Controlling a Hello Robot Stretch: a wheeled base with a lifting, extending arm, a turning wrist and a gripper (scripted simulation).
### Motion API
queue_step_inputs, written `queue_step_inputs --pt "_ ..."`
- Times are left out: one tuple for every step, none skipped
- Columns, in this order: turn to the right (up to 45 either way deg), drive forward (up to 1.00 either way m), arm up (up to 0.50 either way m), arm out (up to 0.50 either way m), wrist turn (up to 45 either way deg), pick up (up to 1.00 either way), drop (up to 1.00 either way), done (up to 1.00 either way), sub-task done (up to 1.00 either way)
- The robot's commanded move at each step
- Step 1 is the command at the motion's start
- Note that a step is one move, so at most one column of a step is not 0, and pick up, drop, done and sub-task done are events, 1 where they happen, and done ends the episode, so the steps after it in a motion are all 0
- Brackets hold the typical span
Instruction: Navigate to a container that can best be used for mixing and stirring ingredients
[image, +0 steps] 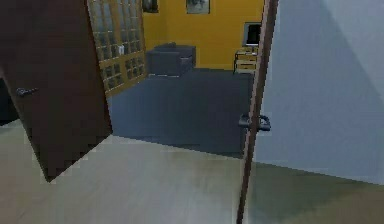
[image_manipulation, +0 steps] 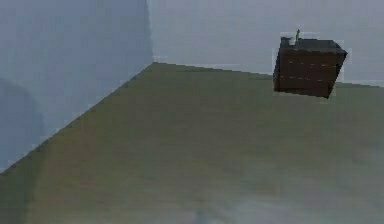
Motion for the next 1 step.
queue_step_inputs --pt "0.0 0.40 0.00 0.00 0.0 0.00 0.00 0.00 0.00"
